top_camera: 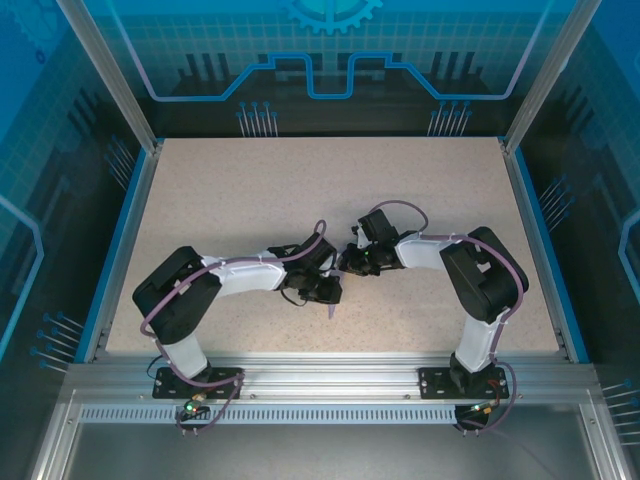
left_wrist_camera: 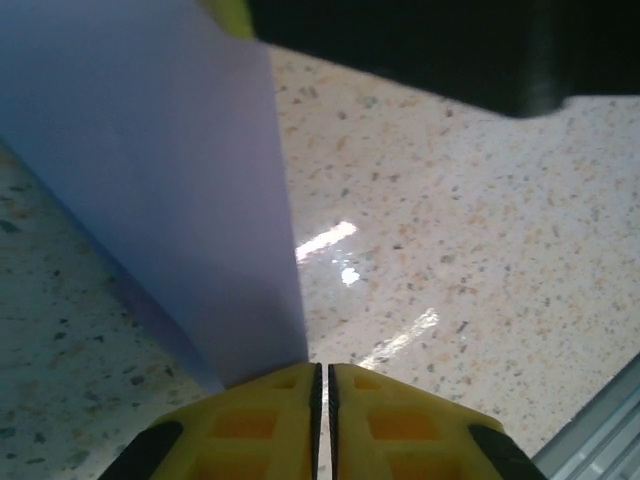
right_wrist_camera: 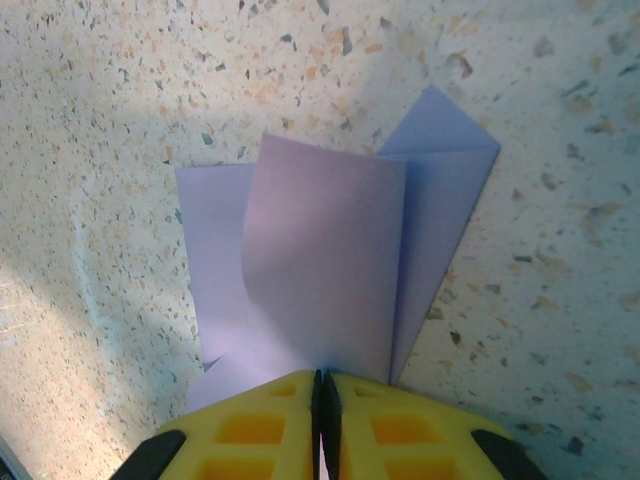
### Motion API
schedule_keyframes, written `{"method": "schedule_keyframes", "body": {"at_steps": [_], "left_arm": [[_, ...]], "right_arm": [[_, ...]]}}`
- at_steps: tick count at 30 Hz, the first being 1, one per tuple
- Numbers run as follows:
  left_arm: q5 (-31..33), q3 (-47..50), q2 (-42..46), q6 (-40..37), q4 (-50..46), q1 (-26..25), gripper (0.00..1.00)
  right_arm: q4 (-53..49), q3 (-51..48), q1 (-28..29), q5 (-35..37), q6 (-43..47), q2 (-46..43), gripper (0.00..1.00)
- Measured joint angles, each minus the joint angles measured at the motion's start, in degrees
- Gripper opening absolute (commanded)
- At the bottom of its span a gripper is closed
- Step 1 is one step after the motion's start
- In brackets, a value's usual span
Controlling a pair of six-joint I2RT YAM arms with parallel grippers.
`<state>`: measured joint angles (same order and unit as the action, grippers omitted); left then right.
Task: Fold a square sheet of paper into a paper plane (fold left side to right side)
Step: Fold the wing for the fifth time at the center of the table.
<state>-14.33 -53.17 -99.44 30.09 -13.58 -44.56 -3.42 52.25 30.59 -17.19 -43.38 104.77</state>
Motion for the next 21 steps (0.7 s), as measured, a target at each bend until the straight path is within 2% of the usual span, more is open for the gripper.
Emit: {"method": "schedule_keyframes", "body": {"at_steps": [12,21], "left_arm": [[0.1,2.5,0.0,2.1,2.6,0.2,0.11],[-0.1,3.6,0.3,4.7,4.1,0.3,0.04]], "right_arm": [[0.0,0.0,0.0,0.0,0.0,0.0,0.13],[2.0,-1.0,-0.7,-1.7,0.6,-0.5,0.13]]}}
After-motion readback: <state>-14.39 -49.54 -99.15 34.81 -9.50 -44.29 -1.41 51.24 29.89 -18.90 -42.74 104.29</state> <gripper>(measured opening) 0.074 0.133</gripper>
